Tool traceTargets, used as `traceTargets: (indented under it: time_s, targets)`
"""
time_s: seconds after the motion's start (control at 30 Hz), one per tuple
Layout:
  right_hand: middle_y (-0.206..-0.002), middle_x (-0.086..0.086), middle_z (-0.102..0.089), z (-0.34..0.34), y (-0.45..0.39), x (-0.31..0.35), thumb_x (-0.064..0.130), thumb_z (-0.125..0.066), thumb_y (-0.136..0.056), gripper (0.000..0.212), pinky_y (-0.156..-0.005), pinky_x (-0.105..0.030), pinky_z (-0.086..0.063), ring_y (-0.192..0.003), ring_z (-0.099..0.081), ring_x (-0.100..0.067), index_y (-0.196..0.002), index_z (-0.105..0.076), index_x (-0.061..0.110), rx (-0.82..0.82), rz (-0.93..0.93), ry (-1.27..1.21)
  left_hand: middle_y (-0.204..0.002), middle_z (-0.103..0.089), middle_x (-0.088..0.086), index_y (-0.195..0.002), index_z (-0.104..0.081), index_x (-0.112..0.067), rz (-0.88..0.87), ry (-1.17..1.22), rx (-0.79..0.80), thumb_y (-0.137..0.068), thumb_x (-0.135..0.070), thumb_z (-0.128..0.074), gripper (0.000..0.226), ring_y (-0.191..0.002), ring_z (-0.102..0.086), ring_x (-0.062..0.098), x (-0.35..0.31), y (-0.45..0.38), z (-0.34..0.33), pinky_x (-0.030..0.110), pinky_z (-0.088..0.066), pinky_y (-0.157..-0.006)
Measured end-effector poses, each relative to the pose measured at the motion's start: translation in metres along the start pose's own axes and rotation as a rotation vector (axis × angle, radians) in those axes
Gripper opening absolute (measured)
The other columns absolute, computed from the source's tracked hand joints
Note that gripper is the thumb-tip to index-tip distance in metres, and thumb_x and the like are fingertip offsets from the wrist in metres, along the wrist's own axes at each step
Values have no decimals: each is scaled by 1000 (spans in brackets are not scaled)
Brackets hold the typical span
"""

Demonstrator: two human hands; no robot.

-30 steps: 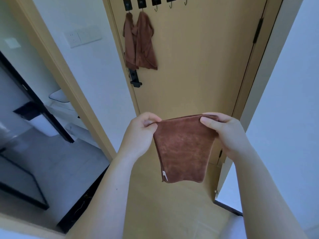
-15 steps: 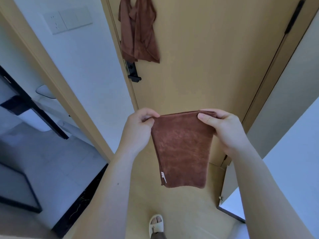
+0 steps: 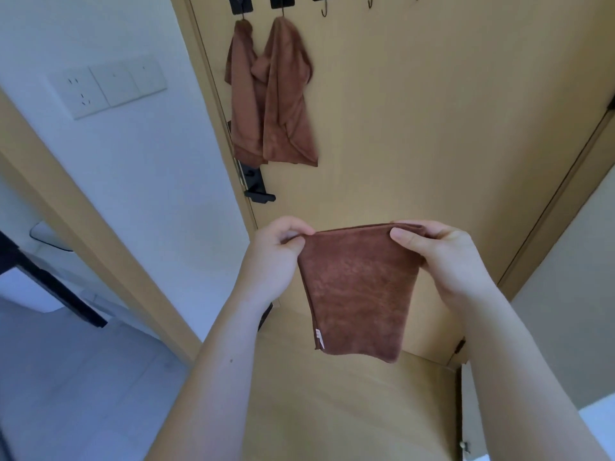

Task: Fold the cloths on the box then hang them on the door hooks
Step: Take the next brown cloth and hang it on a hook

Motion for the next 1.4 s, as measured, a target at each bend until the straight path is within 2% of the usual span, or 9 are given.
traceTargets:
  time_s: [0.2, 0.33, 0.53, 0.63, 0.77, 0.9, 1.03, 1.2, 1.4]
  targets:
    - [-101, -5, -80, -44, -45, -2, 14, -80, -85, 15, -101, -41, -55, -100, -74, -21, -100, -82, 14, -13, -10, -34, -88, -74, -13, -84, -71, -34, -44, 20, 9, -96, -1, -53, 40, -91, -70, 13, 17, -62, 26, 37, -53, -92]
    - [-100, -6, -80, -64, -68, -2, 12, -80, -86, 14, -96, -37, -56, -96, -74, -18, -100, -82, 13, -24, -7, -38, -86, -72, -17, -85, -71, -34, -60, 20, 21, -97, -1, -51, 40, -84, -66, 2, 28, -99, 33, 28, -50, -82]
    - [-98, -5, -81, -76, -107, 2, 13, -79, -87, 13, -86, -29, -57, -92, -75, -16, -99, -82, 13, -34, -4, -23, -101, -72, -10, -91, -71, -34, -49, 15, 58, -99, -4, -51, 37, -97, -67, 15, 41, -152, 27, 37, -53, -93]
    - [-98, -7, -80, -81, -134, 3, 12, -78, -87, 12, -83, -29, -57, -91, -75, -16, -99, -82, 11, -45, 11, -46, -106, -72, -9, -91, -70, -36, -46, 11, 79, -100, -6, -51, 37, -101, -67, 17, 41, -179, 19, 32, -51, -90]
    - [-99, -11, -80, -88, -178, 3, 13, -78, -88, 12, -83, -31, -58, -93, -74, -20, -99, -82, 10, -28, 21, -79, -110, -69, -17, -107, -70, -31, -99, -61, 181, -101, -20, -57, 18, -107, -63, 0, 35, -217, 9, 21, -45, -89]
    - [-100, -13, -79, -93, -228, 9, 13, -78, -87, 11, -90, -37, -59, -98, -75, -27, -98, -82, 10, 15, 37, -81, -114, -70, -20, -114, -70, -32, -147, -113, 277, -98, -34, -64, 17, -110, -62, -5, 19, -261, -5, 27, -48, -103]
    - [-99, -14, -79, -92, -274, 21, 15, -78, -88, 10, -90, -40, -60, -97, -76, -29, -96, -82, 11, 34, 52, -120, -113, -72, -19, -113, -70, -31, -211, -135, 382, -98, -31, -66, 16, -112, -64, -2, -5, -302, -26, 34, -49, -106]
    - [-94, -11, -80, -82, -320, 37, 11, -76, -90, 9, -87, -38, -62, -91, -76, -24, -89, -83, 17, 37, 113, -133, -110, -72, -21, -113, -71, -31, -308, -177, 344, -97, -28, -68, 16, -108, -63, -8, -31, -349, -55, 22, -47, -99]
    - [-92, -8, -80, -75, -362, 53, 13, -78, -88, 8, -83, -38, -62, -88, -76, -20, -95, -81, 14, 37, 152, -139, -98, -70, -11, -96, -76, -30, -346, -189, 184, -91, -29, -74, 6, -96, -65, 1, -45, -390, -77, 28, -52, -90]
Point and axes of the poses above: each hand's wrist, its own y-axis away from the middle knuckle, its own z-axis out of the back of the hand, x = y × z, the point moved 1 cm from there along -y, towards the middle knuckle
